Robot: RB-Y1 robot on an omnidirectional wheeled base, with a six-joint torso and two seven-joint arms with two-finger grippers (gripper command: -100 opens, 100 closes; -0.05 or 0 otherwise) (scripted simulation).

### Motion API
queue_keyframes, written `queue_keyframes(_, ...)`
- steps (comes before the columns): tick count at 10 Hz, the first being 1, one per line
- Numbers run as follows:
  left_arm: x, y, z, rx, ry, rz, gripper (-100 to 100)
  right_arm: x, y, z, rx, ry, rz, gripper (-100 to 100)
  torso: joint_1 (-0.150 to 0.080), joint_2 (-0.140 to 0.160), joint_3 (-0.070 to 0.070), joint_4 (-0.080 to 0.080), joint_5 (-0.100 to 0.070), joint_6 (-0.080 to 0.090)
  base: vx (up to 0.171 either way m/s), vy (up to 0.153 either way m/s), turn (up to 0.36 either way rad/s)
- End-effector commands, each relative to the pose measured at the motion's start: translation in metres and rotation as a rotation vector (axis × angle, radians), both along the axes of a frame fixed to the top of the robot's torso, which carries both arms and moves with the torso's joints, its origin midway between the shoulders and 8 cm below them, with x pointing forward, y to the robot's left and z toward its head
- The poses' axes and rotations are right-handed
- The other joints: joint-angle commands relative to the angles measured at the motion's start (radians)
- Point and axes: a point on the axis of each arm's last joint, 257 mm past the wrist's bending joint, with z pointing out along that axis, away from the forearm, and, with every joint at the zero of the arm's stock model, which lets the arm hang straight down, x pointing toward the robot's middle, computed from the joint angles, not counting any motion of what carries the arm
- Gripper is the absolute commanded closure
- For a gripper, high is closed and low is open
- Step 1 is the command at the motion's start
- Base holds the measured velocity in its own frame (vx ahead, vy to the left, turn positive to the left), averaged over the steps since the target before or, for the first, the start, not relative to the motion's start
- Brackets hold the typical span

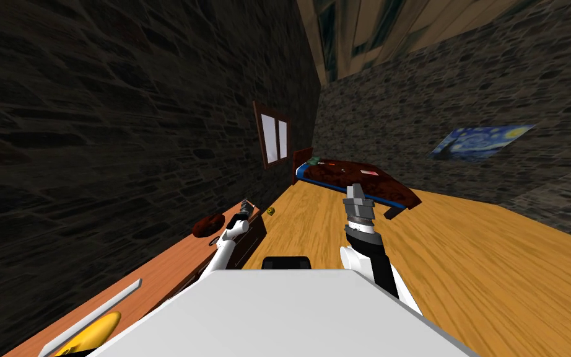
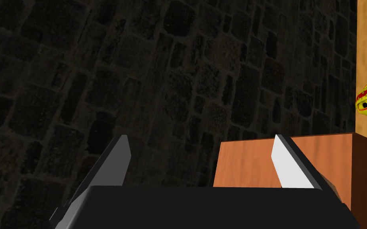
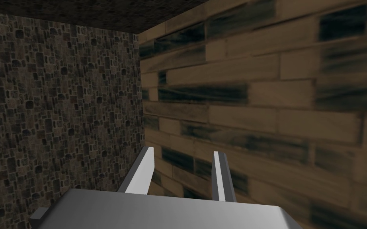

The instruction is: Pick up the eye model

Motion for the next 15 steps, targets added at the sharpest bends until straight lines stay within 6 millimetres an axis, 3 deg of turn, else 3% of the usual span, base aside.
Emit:
queue_keyframes(1, 0.003, 0.002, -0.005, -0.004, 0.014, 0.000, -100, 0.000, 0.000, 0.000, 0.000, 0.000, 0.000, 0, 0.000, 0.000, 0.000, 0.000, 0.000, 0.000, 0.017, 0.013, -0.014)
queue_keyframes(3, 0.000, -0.002, -0.042, -0.034, 0.116, -0.005, -100, 0.000, 0.000, 0.000, 0.000, 0.000, 0.000, 0, 0.000, 0.001, 0.001, 0.000, 0.000, 0.000, 0.037, 0.031, 0.078)
queue_keyframes(4, 0.000, -0.002, -0.042, -0.034, 0.116, -0.005, -100, 0.000, 0.000, 0.000, 0.000, 0.000, 0.000, 0, 0.001, 0.000, 0.000, 0.000, 0.000, 0.000, 0.050, 0.045, 0.032)
queue_keyframes(7, -0.010, -0.015, -0.091, -0.081, 0.258, -0.020, -100, 0.000, 0.000, 0.000, 0.000, 0.000, 0.000, 0, 0.003, -0.001, 0.000, 0.000, 0.000, 0.000, 0.060, 0.065, 0.079)
queue_keyframes(10, -0.016, -0.022, -0.107, -0.098, 0.304, -0.027, -100, 0.000, 0.000, 0.000, 0.000, 0.000, 0.000, 0, 0.002, -0.001, 0.000, 0.000, 0.000, 0.000, 0.055, 0.049, 0.031)
queue_keyframes(15, -0.043, -0.074, -0.166, -0.198, 0.478, -0.073, -100, 0.000, 0.000, 0.000, 0.000, 0.000, 0.000, 0, 0.005, -0.004, -0.002, -0.001, 0.001, 0.000, 0.092, 0.091, 0.065)
